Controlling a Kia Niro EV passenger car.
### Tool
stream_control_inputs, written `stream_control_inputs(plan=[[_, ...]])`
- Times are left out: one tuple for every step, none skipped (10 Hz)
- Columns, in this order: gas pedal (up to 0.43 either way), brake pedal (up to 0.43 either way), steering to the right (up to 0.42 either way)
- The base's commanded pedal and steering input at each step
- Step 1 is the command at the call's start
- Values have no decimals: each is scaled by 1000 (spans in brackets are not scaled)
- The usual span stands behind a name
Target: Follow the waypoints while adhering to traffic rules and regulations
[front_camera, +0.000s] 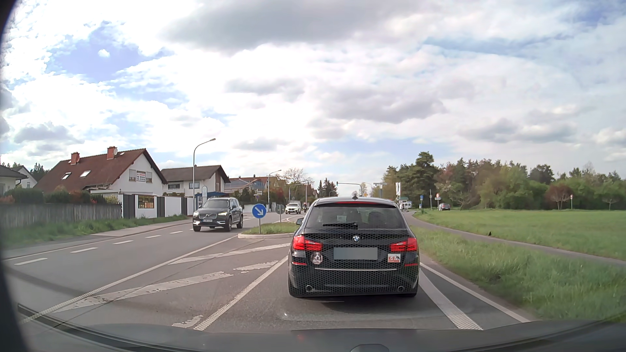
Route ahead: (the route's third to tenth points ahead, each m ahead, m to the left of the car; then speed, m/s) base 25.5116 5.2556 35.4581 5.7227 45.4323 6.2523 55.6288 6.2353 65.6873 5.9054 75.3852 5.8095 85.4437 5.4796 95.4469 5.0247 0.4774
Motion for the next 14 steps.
stream_control_inputs(plan=[[0, 0, 3], [0, 0, 3], [0, 0, 4], [0, 0, 3], [20, 0, 3], [47, 0, 3], [87, 0, 4], [110, 0, 3], [130, 0, 4], [169, 0, 4], [189, 0, 4], [220, 0, 3], [240, 0, 3], [260, 0, 3]])
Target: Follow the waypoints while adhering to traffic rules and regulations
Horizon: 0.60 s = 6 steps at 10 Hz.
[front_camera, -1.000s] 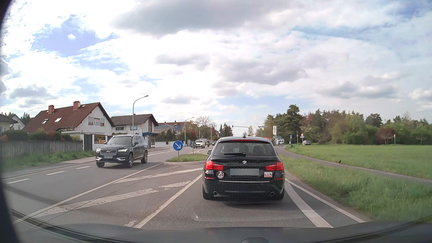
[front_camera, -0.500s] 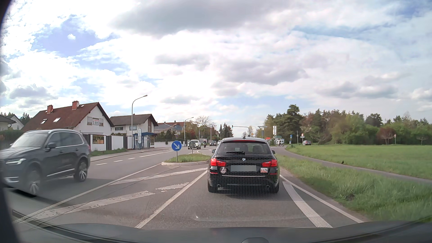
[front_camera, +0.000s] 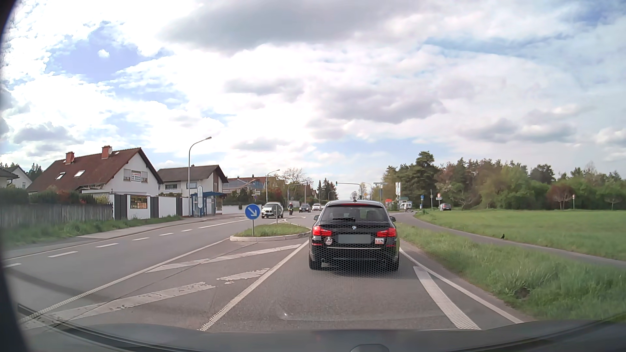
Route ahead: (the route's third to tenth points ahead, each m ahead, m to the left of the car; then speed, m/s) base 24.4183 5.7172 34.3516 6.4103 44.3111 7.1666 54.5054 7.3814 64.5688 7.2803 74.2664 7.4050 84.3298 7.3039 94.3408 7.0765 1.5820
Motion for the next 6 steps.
stream_control_inputs(plan=[[268, 0, 3], [280, 0, 3], [287, 0, 4], [299, 0, 3], [311, 0, 3], [331, 0, 3]])
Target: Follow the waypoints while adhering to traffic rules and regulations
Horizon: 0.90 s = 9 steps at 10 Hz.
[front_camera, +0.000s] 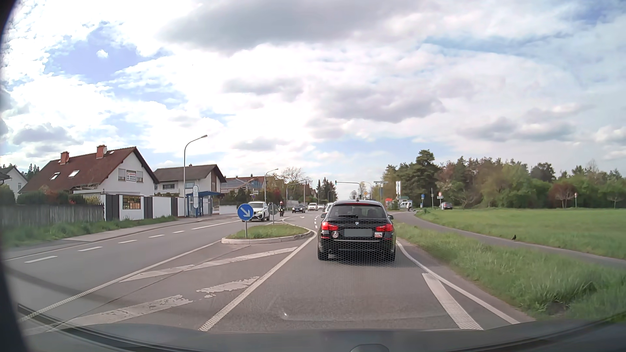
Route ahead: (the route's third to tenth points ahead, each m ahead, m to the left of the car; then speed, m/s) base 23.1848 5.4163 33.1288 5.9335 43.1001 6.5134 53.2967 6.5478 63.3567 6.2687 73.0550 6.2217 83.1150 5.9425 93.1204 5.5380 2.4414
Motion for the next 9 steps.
stream_control_inputs(plan=[[331, 0, 4], [339, 0, 4], [339, 0, 3], [339, 0, 4], [339, 0, 4], [339, 0, 3], [339, 0, 3], [339, 0, 4], [339, 0, 3]])
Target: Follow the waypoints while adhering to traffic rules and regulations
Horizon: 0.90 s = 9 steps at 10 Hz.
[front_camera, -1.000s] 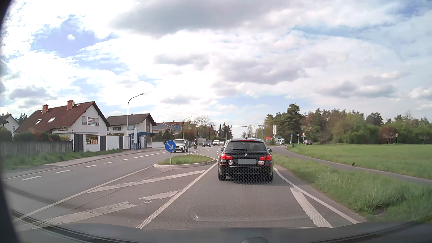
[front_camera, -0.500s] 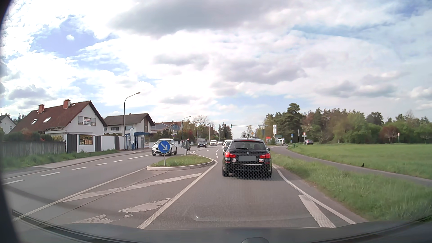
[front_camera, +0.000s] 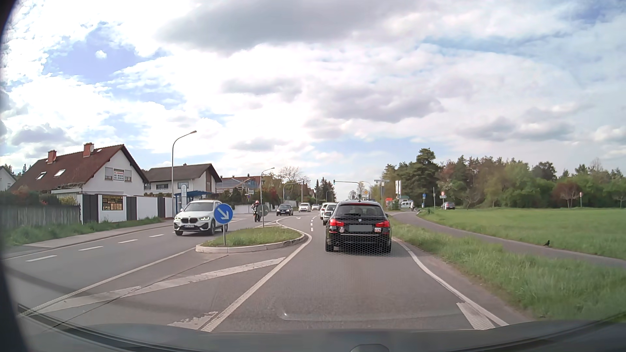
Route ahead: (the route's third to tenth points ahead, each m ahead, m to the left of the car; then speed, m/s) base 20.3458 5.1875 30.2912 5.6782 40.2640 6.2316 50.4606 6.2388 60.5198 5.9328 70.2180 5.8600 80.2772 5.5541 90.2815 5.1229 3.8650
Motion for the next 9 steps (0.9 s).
stream_control_inputs(plan=[[339, 0, 3], [339, 0, 3], [339, 0, 3], [339, 0, 4], [339, 0, 3], [339, 0, 3], [339, 0, 3], [339, 0, 3], [339, 0, 4]])
